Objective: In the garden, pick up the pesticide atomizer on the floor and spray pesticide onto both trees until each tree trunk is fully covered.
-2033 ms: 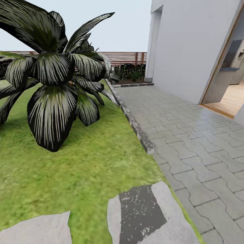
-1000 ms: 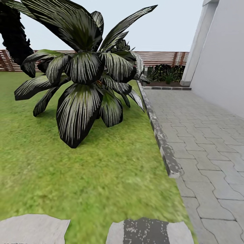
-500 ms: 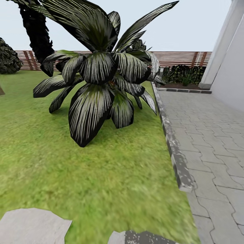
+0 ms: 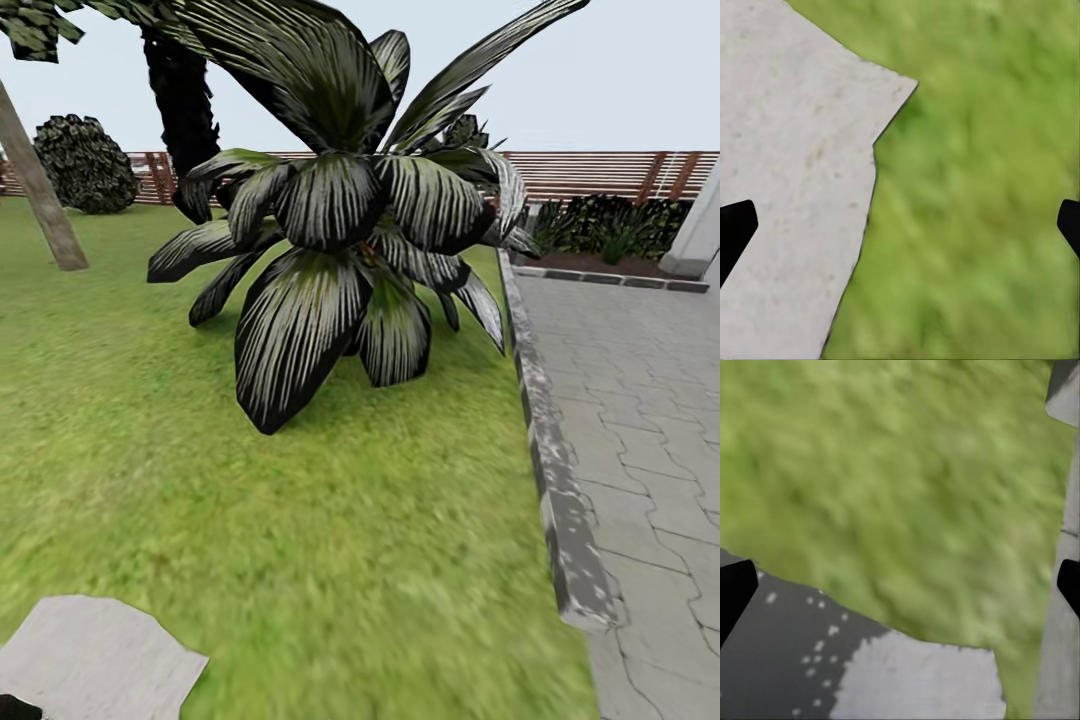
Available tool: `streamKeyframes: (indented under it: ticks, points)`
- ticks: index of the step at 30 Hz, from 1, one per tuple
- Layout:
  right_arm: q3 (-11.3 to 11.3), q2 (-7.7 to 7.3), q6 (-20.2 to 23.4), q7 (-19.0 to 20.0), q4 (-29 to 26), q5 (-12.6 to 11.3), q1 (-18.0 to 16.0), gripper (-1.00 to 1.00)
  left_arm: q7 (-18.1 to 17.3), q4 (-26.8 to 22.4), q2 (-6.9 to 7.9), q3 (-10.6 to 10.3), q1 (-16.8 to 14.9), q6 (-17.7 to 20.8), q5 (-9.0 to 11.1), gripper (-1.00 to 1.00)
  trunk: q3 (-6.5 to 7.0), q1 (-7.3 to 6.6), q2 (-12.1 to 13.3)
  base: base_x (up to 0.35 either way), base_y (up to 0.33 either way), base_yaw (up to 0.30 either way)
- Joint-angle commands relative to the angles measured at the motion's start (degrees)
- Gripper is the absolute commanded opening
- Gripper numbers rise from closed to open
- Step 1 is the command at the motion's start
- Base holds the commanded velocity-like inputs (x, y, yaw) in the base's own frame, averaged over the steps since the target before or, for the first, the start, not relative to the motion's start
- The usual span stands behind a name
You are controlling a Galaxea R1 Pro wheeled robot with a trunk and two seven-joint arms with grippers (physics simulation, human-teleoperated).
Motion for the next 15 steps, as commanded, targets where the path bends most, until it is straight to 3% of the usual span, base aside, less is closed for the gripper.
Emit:
streamKeyframes:
  ticks: [1, 15]
  points:
    - [0.0, 0.00, 0.0, 0.0, 0.0, 0.0, 0.0, 1.00, 0.0, 0.0, 0.00, 0.0, 0.0, 0.0, 0.0, 1.00, 0.00, 0.00, 0.0, 0.244, -0.213, 0.277]
    - [0.0, 0.00, 0.0, 0.0, 0.0, 0.0, 0.0, 1.00, 0.0, 0.0, 0.00, 0.0, 0.0, 0.0, 0.0, 1.00, 0.00, 0.00, 0.0, 0.246, -0.212, 0.277]
